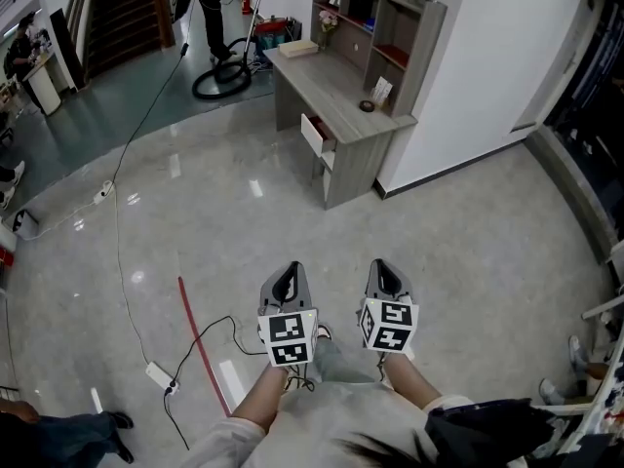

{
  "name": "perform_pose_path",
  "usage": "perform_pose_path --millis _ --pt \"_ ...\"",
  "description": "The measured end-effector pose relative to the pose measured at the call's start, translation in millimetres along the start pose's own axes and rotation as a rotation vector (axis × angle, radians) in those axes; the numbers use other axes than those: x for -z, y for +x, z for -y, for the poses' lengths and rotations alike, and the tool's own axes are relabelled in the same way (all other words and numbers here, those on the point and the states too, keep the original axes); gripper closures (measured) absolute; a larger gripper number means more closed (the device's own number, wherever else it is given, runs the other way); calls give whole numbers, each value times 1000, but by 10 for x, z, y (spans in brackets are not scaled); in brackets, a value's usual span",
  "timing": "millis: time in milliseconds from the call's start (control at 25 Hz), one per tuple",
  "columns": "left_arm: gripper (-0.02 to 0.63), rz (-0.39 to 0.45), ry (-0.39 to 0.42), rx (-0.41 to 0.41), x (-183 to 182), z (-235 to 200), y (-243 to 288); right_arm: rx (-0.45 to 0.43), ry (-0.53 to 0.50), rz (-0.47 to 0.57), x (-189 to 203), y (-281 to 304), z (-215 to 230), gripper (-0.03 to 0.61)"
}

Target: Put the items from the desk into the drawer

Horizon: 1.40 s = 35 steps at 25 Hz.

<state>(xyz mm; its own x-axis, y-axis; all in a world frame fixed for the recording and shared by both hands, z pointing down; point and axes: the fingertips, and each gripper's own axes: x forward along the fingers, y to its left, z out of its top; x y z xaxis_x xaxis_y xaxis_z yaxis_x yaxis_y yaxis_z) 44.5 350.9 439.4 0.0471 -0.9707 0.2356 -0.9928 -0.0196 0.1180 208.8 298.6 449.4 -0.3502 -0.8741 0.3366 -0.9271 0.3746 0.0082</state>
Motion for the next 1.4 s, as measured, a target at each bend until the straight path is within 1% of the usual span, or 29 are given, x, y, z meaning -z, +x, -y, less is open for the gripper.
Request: perform_pose_path --millis 280,520,880,1200,1400 --pt "617 -11 -19 -18 -243 -204 637 -11 -6 -7 -303 656 94 580" --pt "617 -25 -35 -9 -334 -314 1106 -26 -13 -26 -459 1146 137 580" --pt "617 -43 -32 -2 -417 -352 1799 -53 -18 -45 -628 1843 279 580" --pt "618 -54 -23 7 -507 -335 2287 -50 -16 -39 -798 2285 516 580" --pt "617 -72 -9 16 -448 -342 2501 -37 3 -51 -727 2452 643 580"
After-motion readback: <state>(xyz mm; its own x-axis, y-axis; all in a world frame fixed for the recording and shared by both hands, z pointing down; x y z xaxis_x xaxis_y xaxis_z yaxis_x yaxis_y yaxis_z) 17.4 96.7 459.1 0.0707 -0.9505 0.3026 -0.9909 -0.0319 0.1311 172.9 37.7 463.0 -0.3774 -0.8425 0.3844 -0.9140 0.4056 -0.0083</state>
